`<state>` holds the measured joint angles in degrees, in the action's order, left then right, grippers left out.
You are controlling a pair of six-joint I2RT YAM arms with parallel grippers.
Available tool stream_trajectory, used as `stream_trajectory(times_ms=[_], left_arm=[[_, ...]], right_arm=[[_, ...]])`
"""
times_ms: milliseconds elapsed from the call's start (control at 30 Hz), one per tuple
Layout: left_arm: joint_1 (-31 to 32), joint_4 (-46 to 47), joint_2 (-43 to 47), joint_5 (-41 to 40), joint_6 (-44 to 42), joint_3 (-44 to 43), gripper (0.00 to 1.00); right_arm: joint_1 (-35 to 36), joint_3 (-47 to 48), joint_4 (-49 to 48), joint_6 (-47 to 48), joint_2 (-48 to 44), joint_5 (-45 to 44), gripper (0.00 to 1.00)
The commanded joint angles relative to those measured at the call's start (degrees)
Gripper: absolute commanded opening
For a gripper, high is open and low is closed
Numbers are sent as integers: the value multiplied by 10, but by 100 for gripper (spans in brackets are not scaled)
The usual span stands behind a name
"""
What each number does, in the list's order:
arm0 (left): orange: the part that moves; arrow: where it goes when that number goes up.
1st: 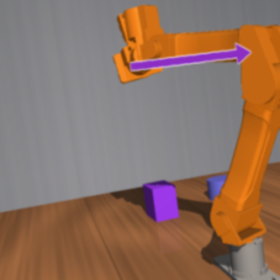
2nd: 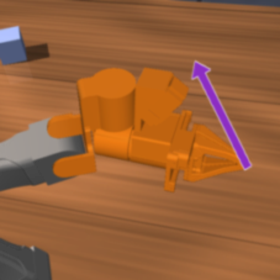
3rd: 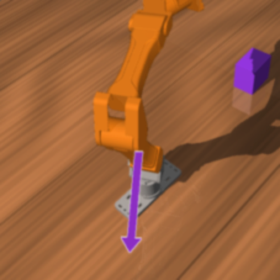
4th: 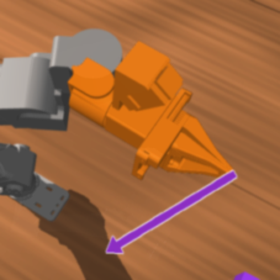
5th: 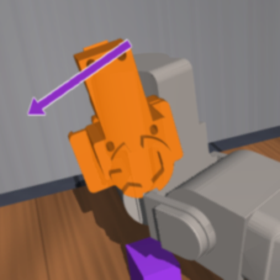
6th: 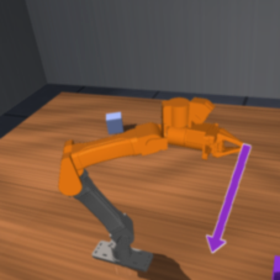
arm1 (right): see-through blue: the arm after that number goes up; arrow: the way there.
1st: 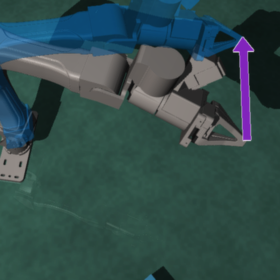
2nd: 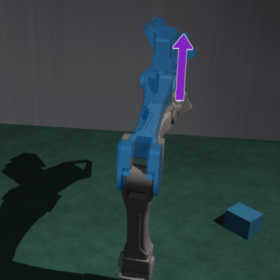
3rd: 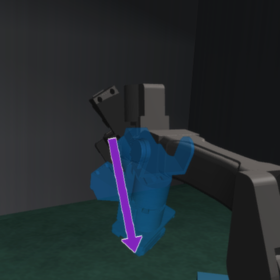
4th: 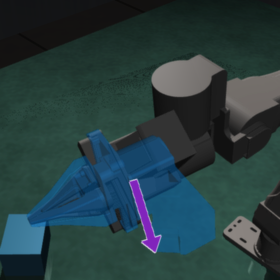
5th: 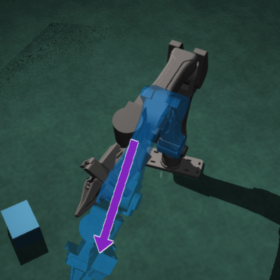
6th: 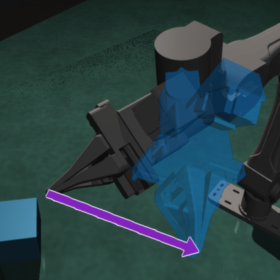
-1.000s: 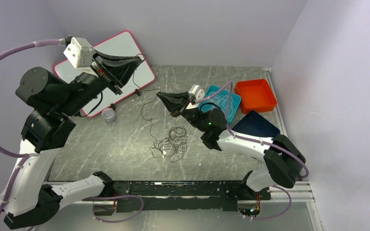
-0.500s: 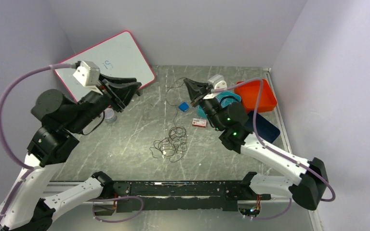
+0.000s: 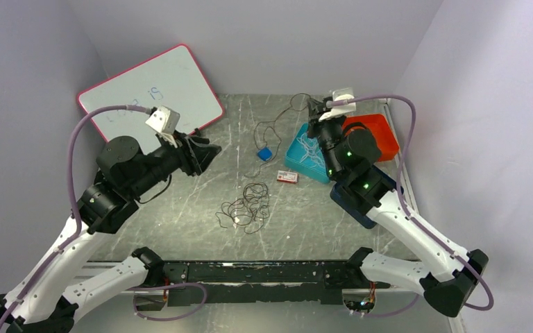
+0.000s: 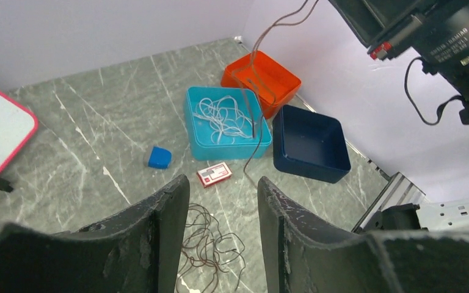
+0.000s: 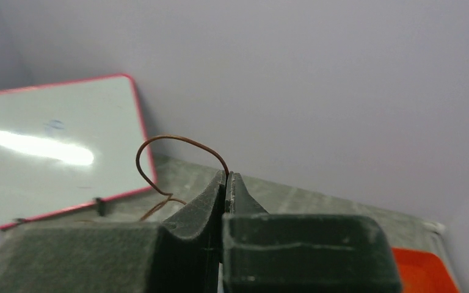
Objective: Untangle the cables
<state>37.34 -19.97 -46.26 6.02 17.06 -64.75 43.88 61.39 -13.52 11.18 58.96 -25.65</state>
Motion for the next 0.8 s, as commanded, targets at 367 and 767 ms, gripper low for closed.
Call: stream_trajectory(times_ms=[367,767], left_arm=[[4,-18,17,2,34,98,53],[3,-2,21,40,72,142,50]], right_arm=[[-225,-3,76,-25,23,-62,0],[-343,-90,43,-66,3,-118,0]])
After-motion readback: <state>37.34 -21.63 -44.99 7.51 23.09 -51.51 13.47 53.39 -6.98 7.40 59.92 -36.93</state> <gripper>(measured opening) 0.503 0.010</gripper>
